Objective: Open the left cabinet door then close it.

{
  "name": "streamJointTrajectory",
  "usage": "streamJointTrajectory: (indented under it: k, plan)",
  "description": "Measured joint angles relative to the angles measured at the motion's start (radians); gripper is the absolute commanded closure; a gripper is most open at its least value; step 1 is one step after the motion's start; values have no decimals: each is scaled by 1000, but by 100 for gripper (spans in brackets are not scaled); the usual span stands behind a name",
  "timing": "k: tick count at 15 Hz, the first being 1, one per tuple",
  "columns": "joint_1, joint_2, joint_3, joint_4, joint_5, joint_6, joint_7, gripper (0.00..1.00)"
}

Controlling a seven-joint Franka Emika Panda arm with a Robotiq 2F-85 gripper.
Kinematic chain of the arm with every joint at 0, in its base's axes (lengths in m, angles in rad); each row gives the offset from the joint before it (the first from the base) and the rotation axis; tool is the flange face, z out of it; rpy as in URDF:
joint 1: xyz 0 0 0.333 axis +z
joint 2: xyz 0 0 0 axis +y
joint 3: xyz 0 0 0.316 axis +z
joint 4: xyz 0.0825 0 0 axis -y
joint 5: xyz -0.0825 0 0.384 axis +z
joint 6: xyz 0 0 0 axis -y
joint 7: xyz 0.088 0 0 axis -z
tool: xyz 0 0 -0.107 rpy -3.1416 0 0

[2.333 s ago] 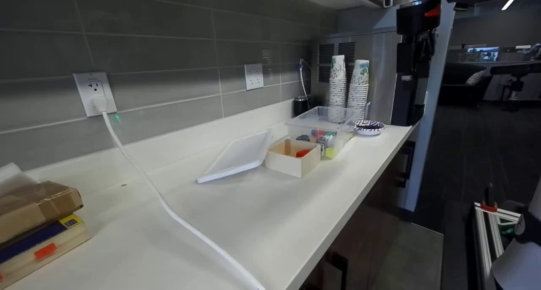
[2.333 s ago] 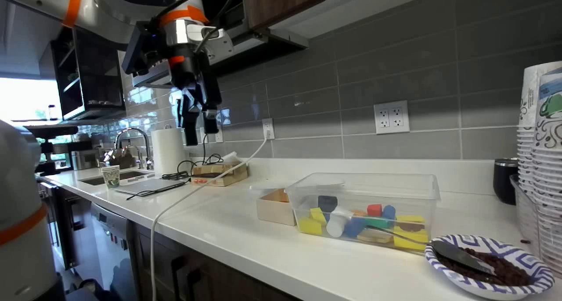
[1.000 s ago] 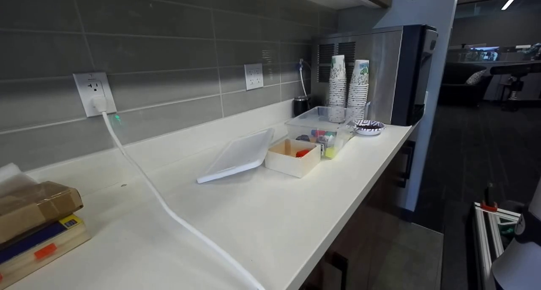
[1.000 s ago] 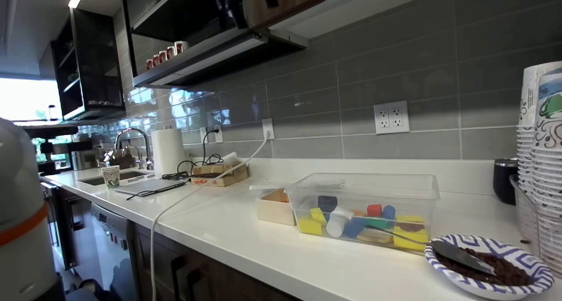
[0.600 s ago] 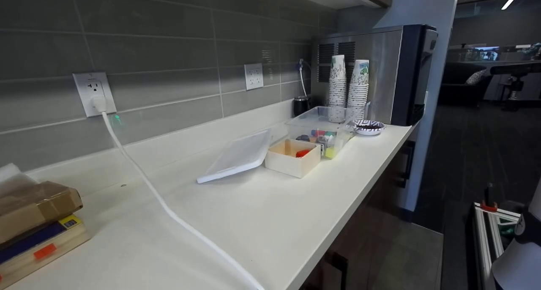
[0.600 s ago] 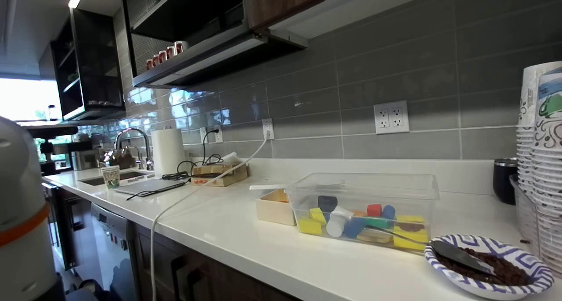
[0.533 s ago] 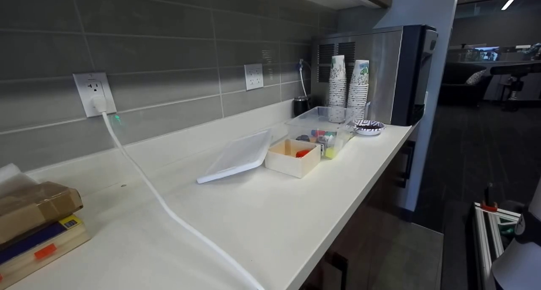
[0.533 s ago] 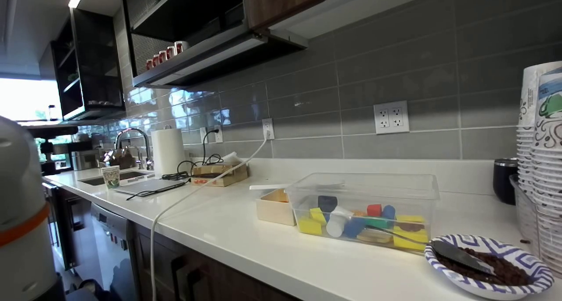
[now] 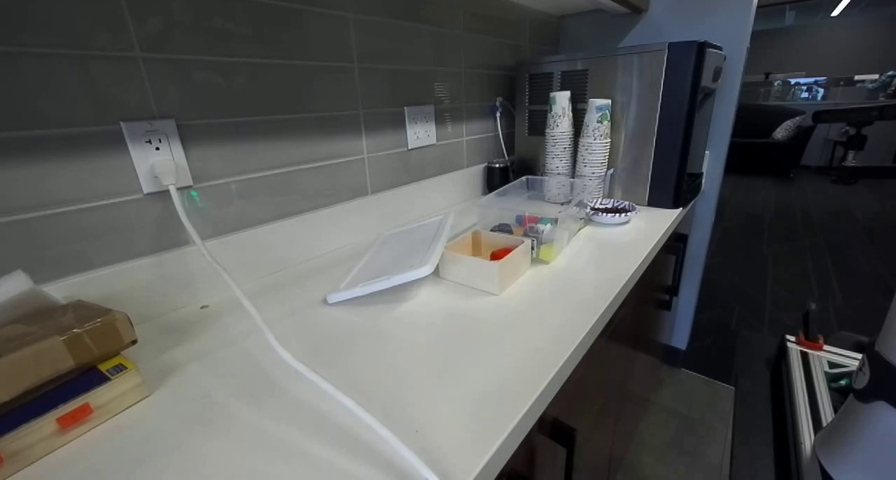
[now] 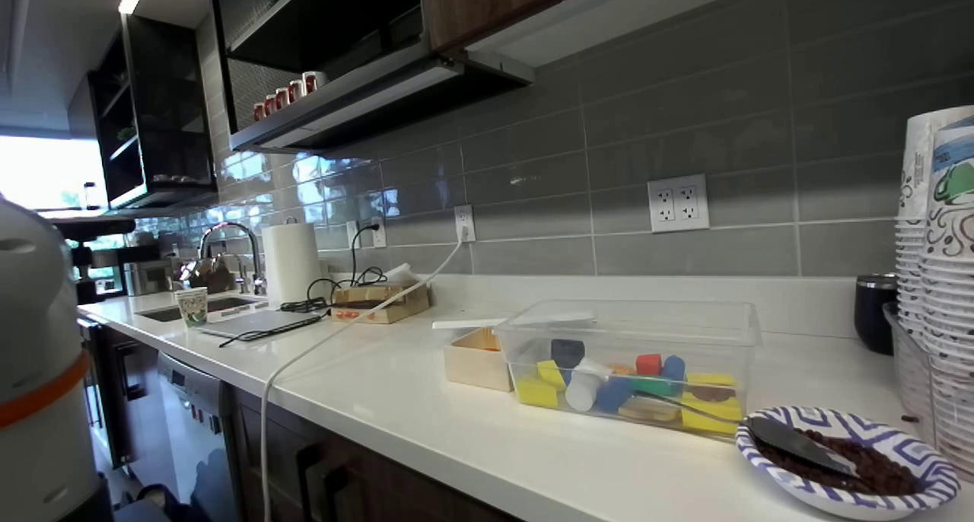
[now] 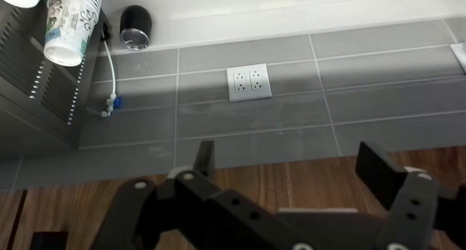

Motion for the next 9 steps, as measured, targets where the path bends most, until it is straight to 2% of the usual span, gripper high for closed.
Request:
streamJointTrajectory:
  k: [5, 9]
  plan:
    - [-3, 115, -58, 144, 125, 25, -28, 0]
    - [-33, 177, -96, 236, 175, 60, -31, 0]
